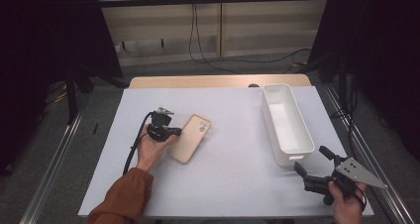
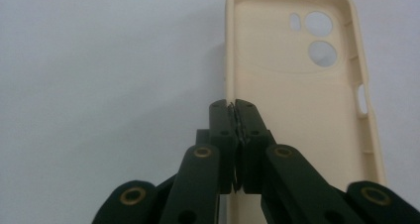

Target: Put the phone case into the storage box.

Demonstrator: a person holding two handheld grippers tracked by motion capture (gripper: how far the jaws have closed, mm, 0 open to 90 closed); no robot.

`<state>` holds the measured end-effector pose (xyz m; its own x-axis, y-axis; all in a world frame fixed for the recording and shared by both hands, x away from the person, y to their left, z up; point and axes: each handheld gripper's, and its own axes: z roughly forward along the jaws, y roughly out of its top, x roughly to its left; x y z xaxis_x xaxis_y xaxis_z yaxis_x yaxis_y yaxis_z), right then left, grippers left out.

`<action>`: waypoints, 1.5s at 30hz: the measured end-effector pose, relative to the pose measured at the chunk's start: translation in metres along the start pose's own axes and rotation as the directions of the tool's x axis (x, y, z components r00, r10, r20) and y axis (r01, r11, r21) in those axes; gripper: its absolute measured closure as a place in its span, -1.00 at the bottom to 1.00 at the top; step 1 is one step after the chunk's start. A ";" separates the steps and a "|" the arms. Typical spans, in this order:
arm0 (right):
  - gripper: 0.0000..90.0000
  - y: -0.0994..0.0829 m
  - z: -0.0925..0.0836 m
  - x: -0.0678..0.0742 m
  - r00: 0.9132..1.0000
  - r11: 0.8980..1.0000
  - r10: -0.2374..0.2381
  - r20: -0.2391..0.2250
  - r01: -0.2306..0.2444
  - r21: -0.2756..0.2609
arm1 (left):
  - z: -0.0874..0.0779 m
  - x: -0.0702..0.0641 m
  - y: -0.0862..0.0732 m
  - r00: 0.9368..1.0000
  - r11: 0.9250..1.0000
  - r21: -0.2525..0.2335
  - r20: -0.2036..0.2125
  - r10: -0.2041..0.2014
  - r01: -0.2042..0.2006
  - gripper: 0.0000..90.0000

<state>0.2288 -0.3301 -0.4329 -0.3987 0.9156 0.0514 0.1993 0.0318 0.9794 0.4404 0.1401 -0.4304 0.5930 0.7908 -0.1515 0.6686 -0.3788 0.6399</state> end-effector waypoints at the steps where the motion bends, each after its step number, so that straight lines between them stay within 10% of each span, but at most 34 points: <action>1: -1.00 0.000 0.000 0.000 1.000 1.000 0.000 0.000 0.000 0.000 | -0.001 0.001 0.001 1.000 1.000 -0.006 -0.002 0.013 -0.013 0.95; 23: -1.00 0.000 0.000 0.000 1.000 1.000 0.005 0.001 -0.005 -0.001 | -0.019 -0.007 0.001 0.999 0.984 -0.174 -0.011 0.046 -0.048 0.95; 45: -1.00 0.000 -0.001 -0.001 1.000 1.000 0.009 0.004 -0.009 -0.011 | -0.044 -0.010 -0.003 0.998 0.933 -0.357 -0.013 0.055 -0.056 0.95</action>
<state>0.2284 -0.3312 -0.4323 -0.3930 0.9177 0.0589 0.1926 0.0195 0.9811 0.4128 0.1543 -0.3980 0.6226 0.7753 -0.1062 0.4304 -0.2259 0.8739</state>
